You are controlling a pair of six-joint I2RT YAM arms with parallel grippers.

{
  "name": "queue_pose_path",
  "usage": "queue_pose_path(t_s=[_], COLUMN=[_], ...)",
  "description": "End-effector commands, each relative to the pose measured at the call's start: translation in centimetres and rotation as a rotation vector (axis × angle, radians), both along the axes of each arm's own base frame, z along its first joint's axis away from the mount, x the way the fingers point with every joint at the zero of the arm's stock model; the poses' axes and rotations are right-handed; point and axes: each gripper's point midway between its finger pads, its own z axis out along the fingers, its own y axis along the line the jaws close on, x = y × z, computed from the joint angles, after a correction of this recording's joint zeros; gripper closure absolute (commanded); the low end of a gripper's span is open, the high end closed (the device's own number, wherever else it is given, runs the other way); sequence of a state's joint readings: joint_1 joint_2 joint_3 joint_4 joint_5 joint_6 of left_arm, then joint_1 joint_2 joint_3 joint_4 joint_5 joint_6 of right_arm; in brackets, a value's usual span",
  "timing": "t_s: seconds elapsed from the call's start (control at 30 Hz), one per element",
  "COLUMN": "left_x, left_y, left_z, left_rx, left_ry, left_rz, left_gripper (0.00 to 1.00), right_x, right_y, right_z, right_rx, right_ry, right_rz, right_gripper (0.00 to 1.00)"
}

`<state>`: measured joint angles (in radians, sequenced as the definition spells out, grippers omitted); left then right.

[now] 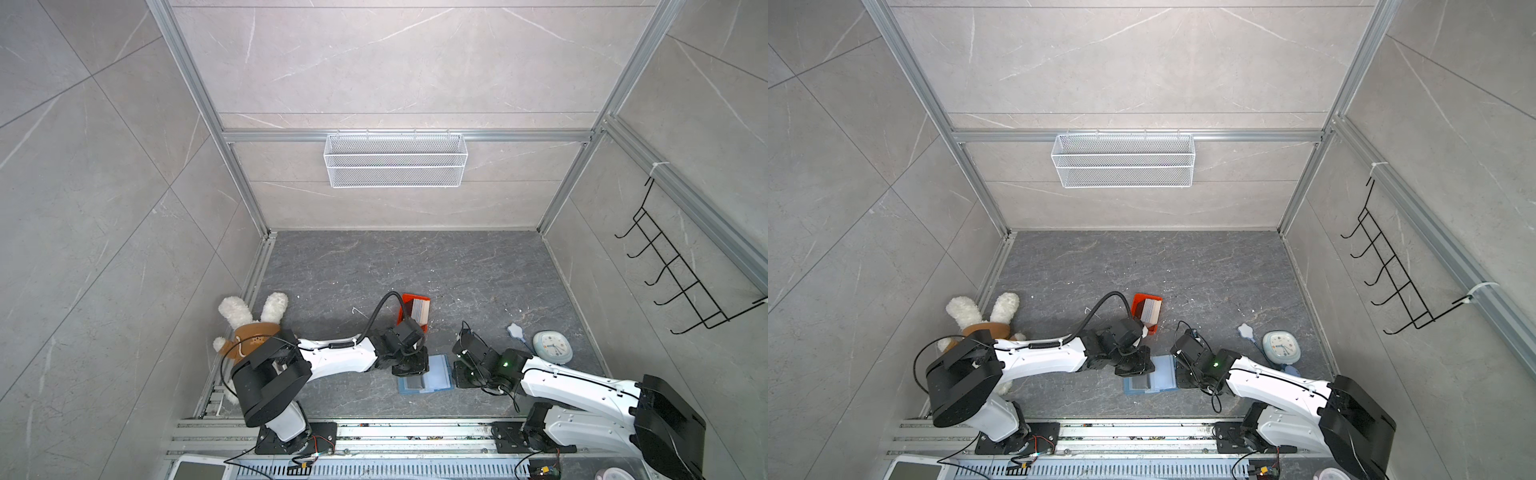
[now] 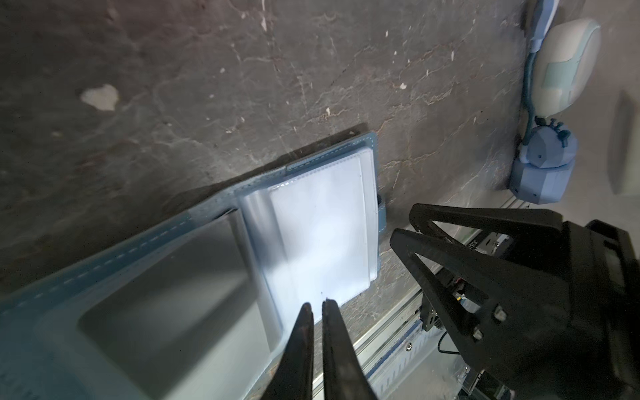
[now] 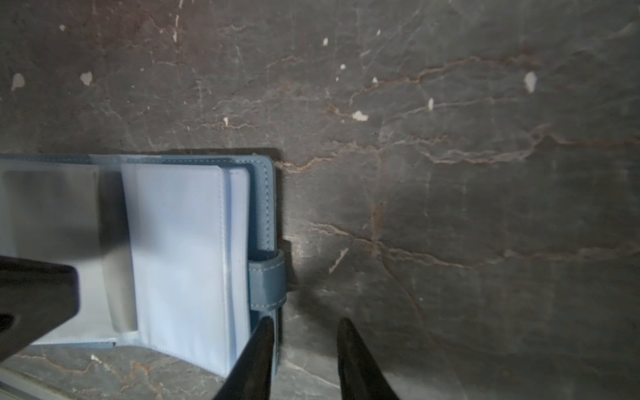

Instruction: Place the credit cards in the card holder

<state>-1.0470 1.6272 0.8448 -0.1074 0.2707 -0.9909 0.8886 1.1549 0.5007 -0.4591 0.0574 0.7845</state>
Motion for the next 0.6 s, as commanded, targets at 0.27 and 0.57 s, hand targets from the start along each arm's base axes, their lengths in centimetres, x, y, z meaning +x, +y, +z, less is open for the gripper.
queue_pose_path(t_s=[0.27,0.57], left_x=[-1.4,-2.1], left_y=[1.1,1.8], left_z=[-3.8,-4.9], left_rx=[0.108,0.142], left_ry=[0.071,0.08], left_rz=[0.014,-0.014], left_gripper=[0.91,0.91], right_x=[-0.1,1.0], right_y=[0.8,0.6], right_z=[-1.3,-1.4], right_rx=[0.01,-0.015], right_ry=[0.028,0.003], right_rz=[0.032,-0.014], right_gripper=[0.66,0.67])
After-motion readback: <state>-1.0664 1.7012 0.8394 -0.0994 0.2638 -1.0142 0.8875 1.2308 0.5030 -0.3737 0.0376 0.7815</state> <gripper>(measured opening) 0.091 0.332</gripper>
